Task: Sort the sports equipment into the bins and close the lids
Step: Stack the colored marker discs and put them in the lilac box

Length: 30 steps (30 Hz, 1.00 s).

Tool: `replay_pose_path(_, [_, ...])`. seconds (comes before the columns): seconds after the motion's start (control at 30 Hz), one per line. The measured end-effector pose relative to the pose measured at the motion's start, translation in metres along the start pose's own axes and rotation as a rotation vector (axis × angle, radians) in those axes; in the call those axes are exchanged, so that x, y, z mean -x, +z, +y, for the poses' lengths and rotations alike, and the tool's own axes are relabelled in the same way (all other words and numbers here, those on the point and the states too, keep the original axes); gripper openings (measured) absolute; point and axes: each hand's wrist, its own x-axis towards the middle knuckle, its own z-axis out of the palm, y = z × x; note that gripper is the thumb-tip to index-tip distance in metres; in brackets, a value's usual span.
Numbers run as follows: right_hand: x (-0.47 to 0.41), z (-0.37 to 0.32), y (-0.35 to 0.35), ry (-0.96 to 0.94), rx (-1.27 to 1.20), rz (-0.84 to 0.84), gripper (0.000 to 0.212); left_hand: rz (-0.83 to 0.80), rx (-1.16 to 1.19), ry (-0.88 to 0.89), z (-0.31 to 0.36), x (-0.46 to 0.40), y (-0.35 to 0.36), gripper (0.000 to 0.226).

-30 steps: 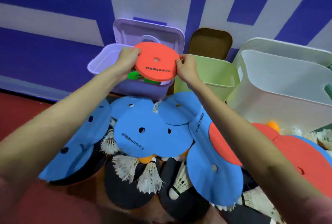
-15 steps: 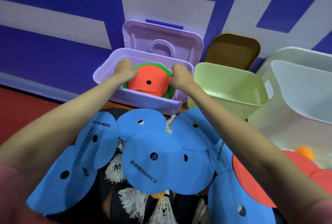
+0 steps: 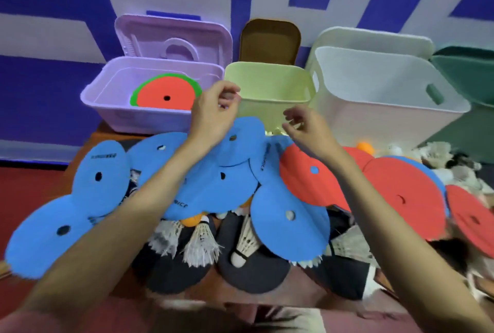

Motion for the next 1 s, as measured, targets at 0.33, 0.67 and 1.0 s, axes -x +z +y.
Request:
replay_pose_path(0.33, [0.081,0.095,-0.037,0.200,0.352,-0.090,0.057,-0.434,-0.388,0.028,0.022,0.079,0.087,0.034])
replay_pose_path(0.67, [0.057,0.100,-0.022,0.275,0.436,-0.064,0.049,-0.530,-0.430,0.020,0.015,0.108,0.087,0.045])
replay_pose_path(1.0, [0.076,0.069,-0.058,0.045,-0.113,0.246,0.019,-0.318,-0.041,-0.187,0.016,0.120,0.078,0.052])
